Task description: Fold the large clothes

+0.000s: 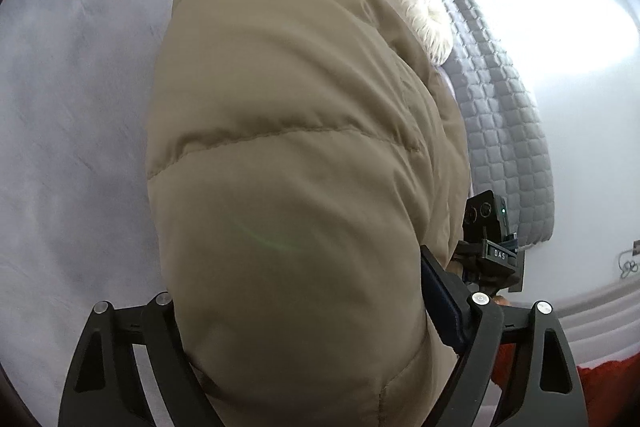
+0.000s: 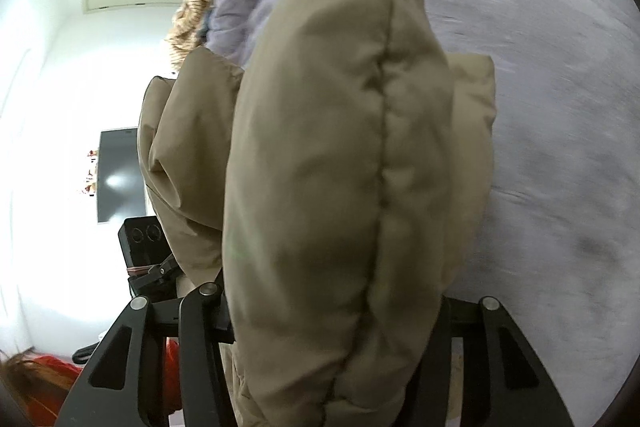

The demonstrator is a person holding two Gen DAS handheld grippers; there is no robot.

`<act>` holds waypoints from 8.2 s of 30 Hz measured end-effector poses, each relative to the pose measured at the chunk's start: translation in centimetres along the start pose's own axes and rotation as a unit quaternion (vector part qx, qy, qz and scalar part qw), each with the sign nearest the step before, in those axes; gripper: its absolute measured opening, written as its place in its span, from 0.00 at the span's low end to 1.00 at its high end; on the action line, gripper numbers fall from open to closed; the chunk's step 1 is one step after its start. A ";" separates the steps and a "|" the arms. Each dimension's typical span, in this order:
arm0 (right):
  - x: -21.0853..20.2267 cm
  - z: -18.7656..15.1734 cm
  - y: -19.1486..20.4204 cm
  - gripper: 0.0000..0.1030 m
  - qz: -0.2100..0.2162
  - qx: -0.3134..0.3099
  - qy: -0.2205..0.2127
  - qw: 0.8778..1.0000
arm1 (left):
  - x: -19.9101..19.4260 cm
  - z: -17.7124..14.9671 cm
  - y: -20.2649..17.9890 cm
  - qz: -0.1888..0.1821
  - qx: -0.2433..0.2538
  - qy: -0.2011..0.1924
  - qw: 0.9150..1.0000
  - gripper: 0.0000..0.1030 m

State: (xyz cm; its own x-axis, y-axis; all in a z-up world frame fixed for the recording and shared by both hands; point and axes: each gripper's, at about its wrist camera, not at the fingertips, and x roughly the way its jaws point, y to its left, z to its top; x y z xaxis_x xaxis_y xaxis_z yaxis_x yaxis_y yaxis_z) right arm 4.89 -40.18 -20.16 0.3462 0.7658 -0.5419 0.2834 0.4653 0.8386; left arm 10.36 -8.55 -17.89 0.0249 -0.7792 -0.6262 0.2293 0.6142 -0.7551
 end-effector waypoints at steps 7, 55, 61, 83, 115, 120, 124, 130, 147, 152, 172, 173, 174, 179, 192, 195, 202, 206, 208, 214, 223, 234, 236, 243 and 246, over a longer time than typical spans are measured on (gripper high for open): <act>8.5 2.0 6.7 0.53 0.026 -0.044 0.011 0.999 | -9.7 4.4 5.6 0.042 0.007 -0.049 0.998 0.86; 20.9 1.9 11.6 0.02 -0.154 -0.069 -0.043 0.985 | -14.6 8.9 13.1 0.326 -0.001 -0.182 0.928 0.91; 21.2 1.8 10.7 0.02 -0.147 -0.050 -0.050 0.987 | -14.6 8.6 12.9 0.335 0.004 -0.177 0.926 0.91; 16.2 -10.1 16.3 0.02 -0.267 -0.161 -0.062 0.948 | -17.2 4.3 11.2 0.348 0.010 -0.152 0.925 0.91; 12.8 -16.6 19.6 0.04 -0.316 -0.117 -0.054 0.940 | -22.1 -7.5 5.9 0.384 -0.007 -0.099 0.918 1.00; 12.8 -17.4 20.4 0.04 -0.316 -0.122 -0.048 0.940 | -22.8 -8.7 5.4 0.388 -0.011 -0.091 0.917 1.00; 12.7 -17.8 21.3 0.04 -0.322 -0.132 -0.040 0.937 | -22.8 -9.8 4.5 0.414 0.001 -0.084 0.906 1.00; 12.4 -18.1 23.4 0.04 -0.332 -0.153 -0.037 0.930 | -24.3 -10.4 3.1 0.422 0.007 -0.098 0.901 1.00; 9.2 -17.5 31.1 0.75 -0.324 -0.219 -0.116 0.913 | -30.3 -8.8 -3.4 0.427 0.043 -0.199 0.881 1.00; 9.0 -17.7 32.1 0.76 -0.338 -0.229 -0.140 0.902 | -31.1 -9.1 -4.2 0.418 0.045 -0.217 0.881 1.00; 8.3 -18.3 33.9 1.00 -0.352 -0.253 -0.199 0.879 | -31.9 -9.9 -5.5 0.440 0.053 -0.247 0.862 1.00; 8.3 -18.4 33.8 1.00 -0.353 -0.252 -0.200 0.879 | -31.9 -10.0 -5.6 0.440 0.053 -0.247 0.862 1.00; 8.3 -18.4 33.8 1.00 -0.353 -0.252 -0.201 0.878 | -31.9 -10.0 -5.6 0.440 0.054 -0.247 0.862 1.00; 8.2 -18.5 33.8 1.00 -0.354 -0.250 -0.201 0.879 | -31.8 -10.0 -5.8 0.441 0.056 -0.249 0.861 1.00; 8.2 -18.8 33.6 1.00 -0.354 -0.247 -0.198 0.880 | -31.8 -9.8 -5.9 0.442 0.059 -0.247 0.860 1.00; 8.4 -18.8 33.6 1.00 -0.354 -0.248 -0.197 0.880 | -31.8 -9.8 -5.9 0.443 0.059 -0.247 0.860 1.00; 8.4 -18.8 33.6 1.00 -0.354 -0.248 -0.196 0.880 | -31.8 -9.7 -5.9 0.443 0.061 -0.246 0.860 1.00; 8.5 -18.8 33.6 1.00 -0.354 -0.248 -0.196 0.880 | -31.8 -9.8 -6.0 0.442 0.060 -0.246 0.861 1.00; 8.5 -18.7 33.6 1.00 -0.354 -0.248 -0.196 0.880 | -31.7 -9.8 -6.0 0.444 0.060 -0.247 0.860 1.00; 8.5 -18.9 33.7 1.00 -0.354 -0.247 -0.197 0.880 | -31.7 -9.7 -5.9 0.442 0.059 -0.246 0.861 1.00; 8.7 -19.0 33.7 1.00 -0.354 -0.247 -0.196 0.881 | -31.6 -9.7 -5.9 0.443 0.060 -0.245 0.860 1.00; 8.8 -19.0 33.8 1.00 -0.354 -0.247 -0.195 0.881 | -31.4 -9.7 -5.4 0.438 0.064 -0.243 0.863 1.00; 8.9 -19.1 33.7 1.00 -0.353 -0.247 -0.195 0.881 | -31.4 -9.7 -5.5 0.439 0.061 -0.244 0.862 1.00; 9.2 -19.4 33.6 1.00 -0.352 -0.248 -0.193 0.882 | -31.4 -9.5 -5.4 0.439 0.062 -0.244 0.863 1.00; 9.2 -19.3 33.6 1.00 -0.352 -0.249 -0.193 0.882 | -31.4 -9.5 -5.4 0.438 0.064 -0.243 0.863 1.00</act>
State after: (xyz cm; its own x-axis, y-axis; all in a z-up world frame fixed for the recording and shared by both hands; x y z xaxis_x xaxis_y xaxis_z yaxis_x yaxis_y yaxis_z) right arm 0.29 -8.96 4.12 0.5468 0.0465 -0.8360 0.1557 0.9754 0.1561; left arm -0.87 13.79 4.02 0.6407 -0.0023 -0.7678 0.0200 0.9997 0.0138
